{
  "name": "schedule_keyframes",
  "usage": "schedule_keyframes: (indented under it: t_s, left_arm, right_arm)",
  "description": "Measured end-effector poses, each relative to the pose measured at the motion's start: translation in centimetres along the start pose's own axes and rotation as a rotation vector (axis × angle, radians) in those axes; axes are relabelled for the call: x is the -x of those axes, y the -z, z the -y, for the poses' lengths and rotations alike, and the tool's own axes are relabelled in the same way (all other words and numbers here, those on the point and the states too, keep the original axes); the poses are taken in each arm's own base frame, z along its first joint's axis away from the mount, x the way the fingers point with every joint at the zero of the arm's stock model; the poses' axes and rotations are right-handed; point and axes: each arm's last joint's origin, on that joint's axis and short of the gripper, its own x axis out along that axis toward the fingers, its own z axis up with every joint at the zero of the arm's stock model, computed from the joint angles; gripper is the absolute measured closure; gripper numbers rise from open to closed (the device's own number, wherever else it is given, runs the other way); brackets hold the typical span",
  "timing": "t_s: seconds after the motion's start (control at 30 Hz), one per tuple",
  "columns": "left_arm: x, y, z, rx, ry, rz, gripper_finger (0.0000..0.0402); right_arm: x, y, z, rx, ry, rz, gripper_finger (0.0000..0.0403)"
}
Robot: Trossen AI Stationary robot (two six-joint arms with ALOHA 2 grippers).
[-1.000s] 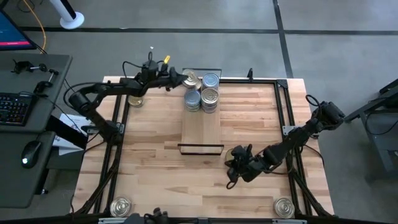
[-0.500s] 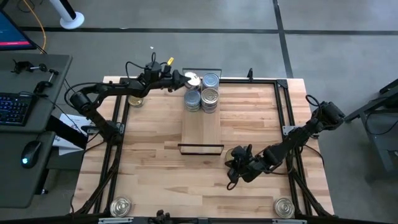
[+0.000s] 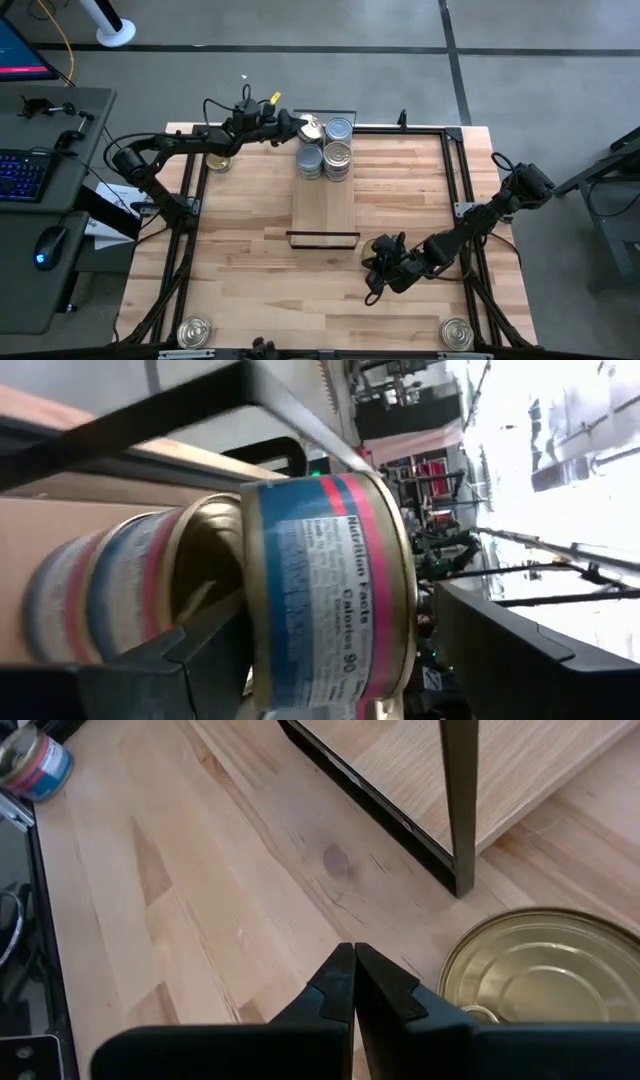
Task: Stack canned seafood by type on shelf
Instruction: Stack the pink and blue tuna can on top of the pink and blue tuna can on the shelf
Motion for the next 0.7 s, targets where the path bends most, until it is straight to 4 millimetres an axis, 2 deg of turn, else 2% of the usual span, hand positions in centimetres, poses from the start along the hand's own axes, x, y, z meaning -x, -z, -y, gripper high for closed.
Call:
schedule_keyframes:
  t_s: [0.27, 0.4, 0.7]
  left_arm:
    - [-0.8, -0.1, 1.5, -0.089, -0.046, -0.048, 0.0115]
    - [-0.7, -0.5, 1.2, -0.124, -0.116, -0.071, 0.0115]
    - [-0.5, -0.8, 1.3, -0.128, -0.087, -0.106, 0.0115]
  right_arm:
    - [0.0, 0.0, 0.0, -0.01, 0.001, 0.001, 0.0403]
    - [0.0, 0.0, 0.0, -0.012, 0.001, 0.001, 0.0403]
    - [0.0, 0.0, 0.0, -0.012, 0.001, 0.003, 0.0403]
